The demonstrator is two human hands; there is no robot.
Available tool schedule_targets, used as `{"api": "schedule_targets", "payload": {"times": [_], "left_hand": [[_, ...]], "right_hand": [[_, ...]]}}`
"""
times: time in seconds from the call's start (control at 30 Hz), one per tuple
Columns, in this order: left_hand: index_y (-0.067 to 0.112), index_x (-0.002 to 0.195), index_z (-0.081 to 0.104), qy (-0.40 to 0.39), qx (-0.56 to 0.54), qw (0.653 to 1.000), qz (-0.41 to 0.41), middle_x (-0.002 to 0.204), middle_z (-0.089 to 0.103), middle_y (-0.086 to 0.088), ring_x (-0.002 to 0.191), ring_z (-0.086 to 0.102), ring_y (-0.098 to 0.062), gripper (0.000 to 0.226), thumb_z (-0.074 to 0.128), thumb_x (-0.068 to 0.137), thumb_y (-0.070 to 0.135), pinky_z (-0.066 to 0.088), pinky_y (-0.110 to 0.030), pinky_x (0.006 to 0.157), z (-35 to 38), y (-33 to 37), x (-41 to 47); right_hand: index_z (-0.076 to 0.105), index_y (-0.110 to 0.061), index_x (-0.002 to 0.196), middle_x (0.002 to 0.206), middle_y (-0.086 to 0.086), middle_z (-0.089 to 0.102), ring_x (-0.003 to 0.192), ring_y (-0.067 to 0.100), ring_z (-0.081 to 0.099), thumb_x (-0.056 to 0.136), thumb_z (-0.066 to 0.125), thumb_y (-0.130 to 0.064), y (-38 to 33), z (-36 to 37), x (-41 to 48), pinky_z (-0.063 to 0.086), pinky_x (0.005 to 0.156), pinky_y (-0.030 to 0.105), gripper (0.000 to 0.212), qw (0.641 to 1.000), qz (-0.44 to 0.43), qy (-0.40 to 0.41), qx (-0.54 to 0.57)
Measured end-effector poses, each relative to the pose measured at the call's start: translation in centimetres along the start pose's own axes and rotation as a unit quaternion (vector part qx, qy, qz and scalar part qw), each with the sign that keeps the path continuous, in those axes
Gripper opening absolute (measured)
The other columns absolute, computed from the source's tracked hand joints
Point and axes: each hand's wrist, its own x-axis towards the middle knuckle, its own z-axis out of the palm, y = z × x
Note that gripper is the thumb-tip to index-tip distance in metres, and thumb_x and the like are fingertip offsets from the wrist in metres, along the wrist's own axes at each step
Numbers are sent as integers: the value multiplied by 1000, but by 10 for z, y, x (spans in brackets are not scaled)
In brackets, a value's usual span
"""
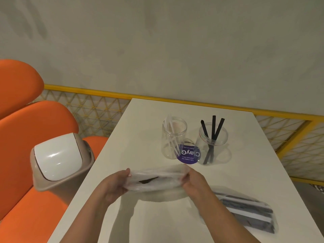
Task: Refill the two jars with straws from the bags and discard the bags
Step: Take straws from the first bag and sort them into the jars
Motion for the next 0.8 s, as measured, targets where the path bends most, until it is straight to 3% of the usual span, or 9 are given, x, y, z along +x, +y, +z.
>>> {"api": "schedule_targets", "payload": {"times": [0.13,0.27,0.37,0.47,0.5,0.57,0.63,0.7,0.8], "left_hand": [[2,78,52,8,-132,991,-28,61,62,-13,46,63,-21,25,43,99,12,56,-33,43,2,-1,10],[6,74,53,36,-277,955,-100,56,52,-6,38,49,-17,27,41,98,5,47,-22,36,0,-6,22],[8,74,52,83,-185,975,-85,64,53,-5,48,48,-18,24,50,96,17,44,-18,38,2,-6,23],[8,93,54,141,73,987,37,84,52,-9,66,50,-23,18,57,92,26,43,-31,58,10,-7,19],[9,98,55,198,199,951,127,91,52,-9,74,53,-24,19,60,91,26,44,-32,65,12,-11,19],[11,97,60,244,355,823,370,94,50,-4,85,54,-21,16,60,88,24,44,-32,76,22,-17,11],[13,87,63,108,433,735,511,85,50,2,80,52,-11,16,53,86,25,40,-19,76,44,-25,-3],[13,86,68,-59,527,685,500,83,57,1,79,55,-10,21,48,87,21,41,-16,71,66,-41,-3],[11,109,68,-74,621,637,451,108,64,-7,100,60,-23,32,47,86,7,44,-25,86,78,-62,21]], "right_hand": [[55,0,73,58,7,44,51,18,40,89,45,1,9,-5,11,33,45,23,18,983,21,48,-173],[55,-10,71,69,8,51,58,19,43,83,55,-8,10,-11,6,38,55,25,12,988,41,45,-139],[42,-16,61,39,-3,37,29,9,27,84,49,-8,5,-16,5,31,44,16,25,995,100,-15,-11],[47,-14,69,48,-1,38,29,8,27,87,55,-18,2,-17,5,31,46,16,20,992,114,-4,-45],[48,-14,74,51,0,38,30,9,28,89,56,-25,3,-17,5,32,46,16,21,992,105,8,-67],[46,-14,74,45,0,36,33,10,29,94,50,-38,4,-15,3,30,49,19,31,989,84,16,-119],[43,-14,65,39,-1,35,37,11,29,96,42,-44,5,-12,3,29,48,20,43,982,62,19,-176],[41,-14,60,41,-1,35,37,11,29,96,40,-46,5,-9,0,26,43,20,48,975,47,16,-217],[53,-10,83,56,3,48,47,14,40,92,49,-40,2,-2,-8,30,47,22,32,941,-22,24,-336]]}}
